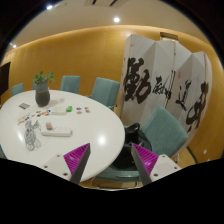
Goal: Unplug charger
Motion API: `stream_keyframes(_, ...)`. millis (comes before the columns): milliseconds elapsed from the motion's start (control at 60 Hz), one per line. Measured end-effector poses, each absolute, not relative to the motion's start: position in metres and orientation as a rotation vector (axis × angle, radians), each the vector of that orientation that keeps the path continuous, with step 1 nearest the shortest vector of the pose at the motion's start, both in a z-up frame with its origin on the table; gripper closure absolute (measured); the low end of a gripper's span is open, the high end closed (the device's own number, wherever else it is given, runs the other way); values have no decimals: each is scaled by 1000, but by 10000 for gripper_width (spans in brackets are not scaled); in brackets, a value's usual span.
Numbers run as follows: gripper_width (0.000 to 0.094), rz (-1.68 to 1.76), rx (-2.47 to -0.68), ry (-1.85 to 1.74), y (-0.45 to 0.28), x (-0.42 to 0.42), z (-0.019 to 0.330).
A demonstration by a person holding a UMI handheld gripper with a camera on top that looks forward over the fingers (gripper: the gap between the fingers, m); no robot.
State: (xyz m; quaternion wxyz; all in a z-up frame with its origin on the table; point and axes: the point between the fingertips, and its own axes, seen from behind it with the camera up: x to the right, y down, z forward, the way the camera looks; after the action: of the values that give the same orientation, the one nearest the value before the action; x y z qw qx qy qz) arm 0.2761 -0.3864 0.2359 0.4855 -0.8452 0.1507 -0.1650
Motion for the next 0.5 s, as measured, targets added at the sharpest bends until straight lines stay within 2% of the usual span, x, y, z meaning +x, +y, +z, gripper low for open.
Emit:
stream_keyframes(250, 64, -401, -2142, 348, -411, 258, 189)
stream_keyframes(383, 66, -324, -2208, 291, -406, 209, 152)
stream_keyframes(500, 64, -212, -2220, 237, -369, 142, 130)
